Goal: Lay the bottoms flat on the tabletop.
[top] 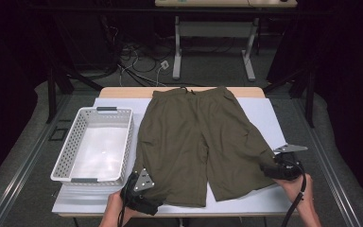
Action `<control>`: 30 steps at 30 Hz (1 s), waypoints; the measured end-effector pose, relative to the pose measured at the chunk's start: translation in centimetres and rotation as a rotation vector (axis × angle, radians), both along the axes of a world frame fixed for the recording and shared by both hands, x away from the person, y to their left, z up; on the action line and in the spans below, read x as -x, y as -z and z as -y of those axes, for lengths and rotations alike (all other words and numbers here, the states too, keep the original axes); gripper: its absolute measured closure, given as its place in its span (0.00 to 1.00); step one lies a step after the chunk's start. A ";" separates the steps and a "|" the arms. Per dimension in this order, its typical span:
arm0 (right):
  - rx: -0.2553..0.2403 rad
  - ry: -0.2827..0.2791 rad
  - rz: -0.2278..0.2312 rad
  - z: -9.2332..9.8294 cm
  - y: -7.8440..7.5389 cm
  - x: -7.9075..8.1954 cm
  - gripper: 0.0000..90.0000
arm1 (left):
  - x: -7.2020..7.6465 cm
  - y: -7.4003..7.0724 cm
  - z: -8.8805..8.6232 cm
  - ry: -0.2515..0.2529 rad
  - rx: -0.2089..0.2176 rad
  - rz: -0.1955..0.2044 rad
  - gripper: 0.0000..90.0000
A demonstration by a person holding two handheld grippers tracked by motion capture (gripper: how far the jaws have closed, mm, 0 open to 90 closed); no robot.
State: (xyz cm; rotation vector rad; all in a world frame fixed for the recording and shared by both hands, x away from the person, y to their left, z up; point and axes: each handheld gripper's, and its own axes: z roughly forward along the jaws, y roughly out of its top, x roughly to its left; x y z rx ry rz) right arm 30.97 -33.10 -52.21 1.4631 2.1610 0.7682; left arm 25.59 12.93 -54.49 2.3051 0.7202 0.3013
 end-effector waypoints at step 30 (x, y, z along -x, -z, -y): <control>-0.052 -0.425 -0.104 -11.5 1.8 1.1 0.28 | 0.5 1.0 4.9 0.104 -0.048 -0.020 0.29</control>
